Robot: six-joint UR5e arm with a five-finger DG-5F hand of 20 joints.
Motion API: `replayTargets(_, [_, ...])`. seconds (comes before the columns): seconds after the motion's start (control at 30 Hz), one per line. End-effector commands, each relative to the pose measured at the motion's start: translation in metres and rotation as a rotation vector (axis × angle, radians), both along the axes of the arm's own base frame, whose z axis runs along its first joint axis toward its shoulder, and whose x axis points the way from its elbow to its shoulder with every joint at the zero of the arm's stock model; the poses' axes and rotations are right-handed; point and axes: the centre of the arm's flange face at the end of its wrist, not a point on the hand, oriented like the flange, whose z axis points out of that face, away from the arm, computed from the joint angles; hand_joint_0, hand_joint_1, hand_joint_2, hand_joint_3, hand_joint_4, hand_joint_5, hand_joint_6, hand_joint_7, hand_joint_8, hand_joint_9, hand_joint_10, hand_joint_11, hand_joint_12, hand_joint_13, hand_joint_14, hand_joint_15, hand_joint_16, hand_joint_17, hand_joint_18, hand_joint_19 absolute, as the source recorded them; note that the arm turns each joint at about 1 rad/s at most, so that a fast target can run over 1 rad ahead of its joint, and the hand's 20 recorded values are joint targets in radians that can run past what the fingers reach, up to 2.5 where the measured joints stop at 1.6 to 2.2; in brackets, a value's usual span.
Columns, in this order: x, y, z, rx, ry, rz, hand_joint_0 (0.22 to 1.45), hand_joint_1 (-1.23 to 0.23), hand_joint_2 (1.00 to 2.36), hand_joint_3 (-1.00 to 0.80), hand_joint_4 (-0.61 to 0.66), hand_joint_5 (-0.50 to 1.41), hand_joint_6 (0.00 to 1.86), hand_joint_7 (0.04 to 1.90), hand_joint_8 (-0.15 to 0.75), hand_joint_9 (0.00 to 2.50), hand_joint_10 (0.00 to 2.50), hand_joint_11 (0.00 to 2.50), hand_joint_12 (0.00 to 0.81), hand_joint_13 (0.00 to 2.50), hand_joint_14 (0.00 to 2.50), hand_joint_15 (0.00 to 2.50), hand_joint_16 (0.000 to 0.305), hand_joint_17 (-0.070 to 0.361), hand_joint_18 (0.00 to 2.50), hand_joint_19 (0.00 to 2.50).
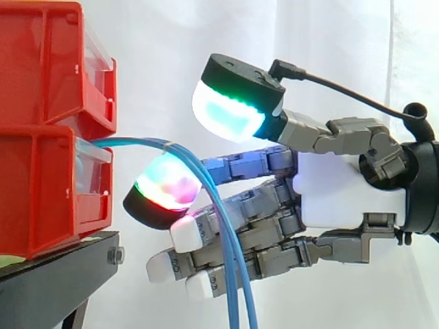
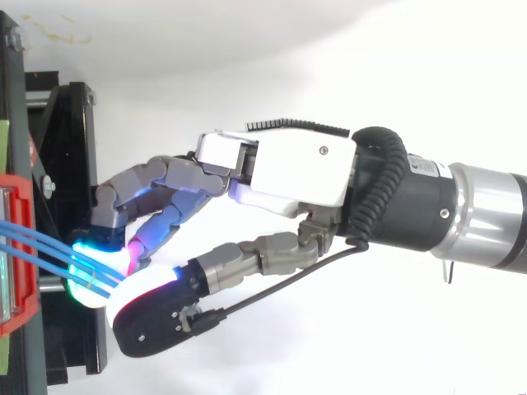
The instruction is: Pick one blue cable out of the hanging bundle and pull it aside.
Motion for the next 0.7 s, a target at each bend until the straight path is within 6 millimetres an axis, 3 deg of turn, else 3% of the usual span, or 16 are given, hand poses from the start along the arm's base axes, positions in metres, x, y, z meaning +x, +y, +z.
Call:
replayTargets(0.0, [0.000, -0.001, -0.001, 0.000, 0.001, -0.001, 0.51, -0.59, 1.00, -0.50, 0.13, -0.09, 0.82, 0.87, 0.286, 0.97, 0.01, 0.38, 0.334, 0.59, 0.01, 0.25, 0.045, 0.102, 0.50, 0.40])
replayTargets(0.1, [0.000, 0.000, 0.000, 0.002, -0.001, 0.001, 0.56, -0.69, 1.00, -0.47, 0.08, -0.09, 0.84, 0.93, 0.275, 0.99, 0.01, 0.40, 0.324, 0.61, 0.01, 0.28, 0.042, 0.096, 0.51, 0.42])
replayTargets(0.23, [0.000, 0.000, 0.000, 0.003, 0.002, 0.001, 0.59, -0.80, 1.01, -0.31, 0.03, -0.10, 0.86, 1.01, 0.272, 1.00, 0.02, 0.45, 0.320, 0.66, 0.01, 0.35, 0.042, 0.094, 0.57, 0.48])
replayTargets(0.4, [-0.001, 0.000, 0.000, 0.002, 0.016, 0.001, 0.65, -0.89, 1.02, -0.22, -0.08, -0.13, 0.92, 0.92, 0.255, 0.99, 0.02, 0.49, 0.322, 0.68, 0.01, 0.36, 0.041, 0.093, 0.60, 0.49])
replayTargets(0.57, [-0.004, 0.000, 0.007, 0.001, 0.026, 0.001, 0.77, -0.90, 1.01, -0.37, -0.25, -0.17, 0.96, 0.93, 0.231, 0.96, 0.02, 0.49, 0.320, 0.69, 0.01, 0.35, 0.039, 0.089, 0.62, 0.47])
replayTargets(0.6, [-0.004, 0.000, 0.010, 0.002, 0.023, 0.001, 0.79, -0.89, 1.00, -0.50, -0.24, -0.18, 0.96, 0.92, 0.227, 0.96, 0.02, 0.50, 0.321, 0.69, 0.01, 0.35, 0.039, 0.088, 0.63, 0.47])
replayTargets(0.67, [-0.006, -0.001, 0.013, 0.001, 0.026, 0.001, 0.75, -0.88, 1.00, -0.50, -0.16, -0.19, 0.96, 0.87, 0.224, 0.93, 0.02, 0.51, 0.320, 0.70, 0.01, 0.35, 0.039, 0.089, 0.66, 0.45])
